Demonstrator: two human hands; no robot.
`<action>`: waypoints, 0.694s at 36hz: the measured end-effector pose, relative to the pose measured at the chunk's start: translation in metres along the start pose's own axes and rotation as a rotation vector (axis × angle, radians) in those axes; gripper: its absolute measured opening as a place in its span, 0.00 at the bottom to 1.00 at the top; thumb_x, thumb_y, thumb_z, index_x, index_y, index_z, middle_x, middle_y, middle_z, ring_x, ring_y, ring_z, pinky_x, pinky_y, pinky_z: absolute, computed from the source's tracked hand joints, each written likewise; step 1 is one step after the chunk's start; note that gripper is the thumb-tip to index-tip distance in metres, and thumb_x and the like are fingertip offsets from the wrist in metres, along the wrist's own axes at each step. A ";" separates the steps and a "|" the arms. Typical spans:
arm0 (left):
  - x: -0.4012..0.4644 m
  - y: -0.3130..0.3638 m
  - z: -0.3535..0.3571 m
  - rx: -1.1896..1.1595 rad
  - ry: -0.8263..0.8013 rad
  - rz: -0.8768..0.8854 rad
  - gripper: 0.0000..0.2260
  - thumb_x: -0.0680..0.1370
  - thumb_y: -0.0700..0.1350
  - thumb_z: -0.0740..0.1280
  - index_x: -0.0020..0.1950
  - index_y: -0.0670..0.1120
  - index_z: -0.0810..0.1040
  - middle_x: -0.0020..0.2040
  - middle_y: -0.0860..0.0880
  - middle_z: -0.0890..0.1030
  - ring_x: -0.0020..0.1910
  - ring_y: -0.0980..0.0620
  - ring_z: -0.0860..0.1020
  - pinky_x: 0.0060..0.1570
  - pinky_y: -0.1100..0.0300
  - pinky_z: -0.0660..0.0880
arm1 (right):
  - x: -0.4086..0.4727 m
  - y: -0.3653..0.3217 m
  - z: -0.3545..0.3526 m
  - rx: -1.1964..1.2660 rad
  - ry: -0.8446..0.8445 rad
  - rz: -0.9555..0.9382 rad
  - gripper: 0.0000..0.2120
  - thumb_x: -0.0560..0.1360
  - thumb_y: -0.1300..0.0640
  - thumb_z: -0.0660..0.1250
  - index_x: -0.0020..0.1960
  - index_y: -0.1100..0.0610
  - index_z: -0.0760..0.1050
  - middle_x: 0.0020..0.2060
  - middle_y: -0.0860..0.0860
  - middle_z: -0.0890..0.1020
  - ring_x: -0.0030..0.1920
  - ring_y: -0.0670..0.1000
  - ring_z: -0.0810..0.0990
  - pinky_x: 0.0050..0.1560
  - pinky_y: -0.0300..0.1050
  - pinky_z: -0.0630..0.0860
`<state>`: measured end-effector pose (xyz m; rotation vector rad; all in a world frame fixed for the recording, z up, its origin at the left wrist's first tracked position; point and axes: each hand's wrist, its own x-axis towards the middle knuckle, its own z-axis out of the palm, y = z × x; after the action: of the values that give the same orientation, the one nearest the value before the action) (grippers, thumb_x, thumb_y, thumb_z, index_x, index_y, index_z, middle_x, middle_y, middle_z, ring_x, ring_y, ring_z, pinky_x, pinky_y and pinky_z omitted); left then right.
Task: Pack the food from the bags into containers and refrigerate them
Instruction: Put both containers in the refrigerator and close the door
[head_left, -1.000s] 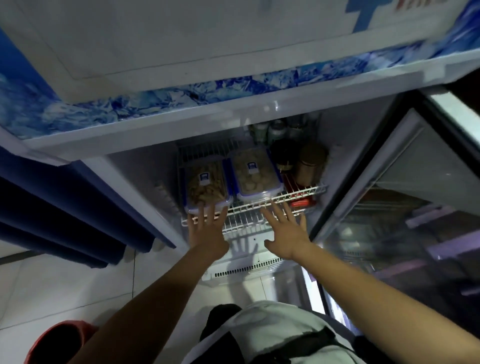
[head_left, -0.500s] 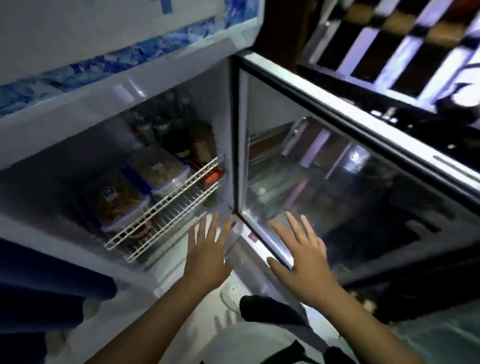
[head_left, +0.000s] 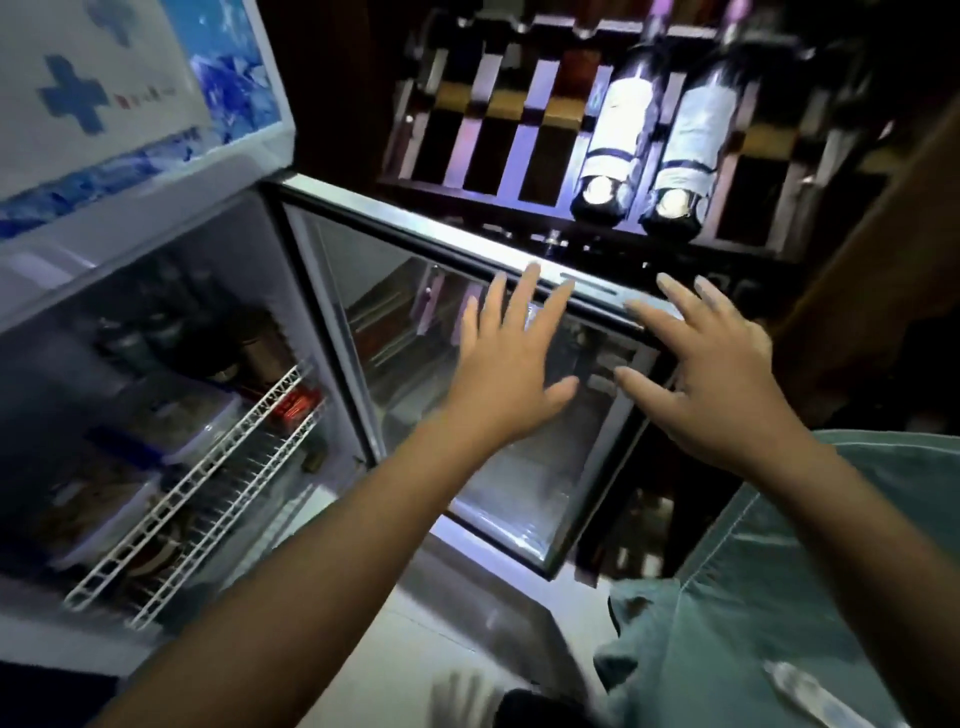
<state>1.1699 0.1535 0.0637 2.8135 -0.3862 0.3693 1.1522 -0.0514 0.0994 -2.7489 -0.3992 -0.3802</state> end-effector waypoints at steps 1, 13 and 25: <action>0.014 0.006 -0.003 0.032 -0.017 0.013 0.43 0.77 0.63 0.67 0.83 0.56 0.45 0.84 0.48 0.41 0.82 0.42 0.41 0.77 0.39 0.40 | 0.010 0.007 -0.002 -0.027 -0.035 0.023 0.31 0.75 0.37 0.64 0.76 0.42 0.64 0.79 0.50 0.61 0.80 0.56 0.54 0.73 0.64 0.55; 0.040 0.002 0.002 -0.069 -0.157 -0.002 0.43 0.71 0.78 0.56 0.82 0.63 0.50 0.83 0.57 0.49 0.81 0.54 0.40 0.77 0.36 0.38 | 0.046 0.047 -0.007 0.202 -0.208 -0.066 0.29 0.71 0.31 0.64 0.69 0.41 0.76 0.64 0.39 0.79 0.64 0.45 0.77 0.62 0.47 0.72; -0.100 -0.037 -0.065 -0.394 -0.135 -0.174 0.28 0.76 0.73 0.56 0.76 0.71 0.60 0.79 0.70 0.53 0.80 0.64 0.44 0.78 0.38 0.43 | 0.033 -0.016 0.014 0.560 -0.666 -0.647 0.18 0.75 0.28 0.58 0.64 0.26 0.72 0.76 0.29 0.56 0.78 0.36 0.43 0.76 0.54 0.50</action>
<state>1.0740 0.2303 0.0869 2.4652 -0.2111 0.0562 1.1801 -0.0245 0.1016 -2.0602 -1.3340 0.4675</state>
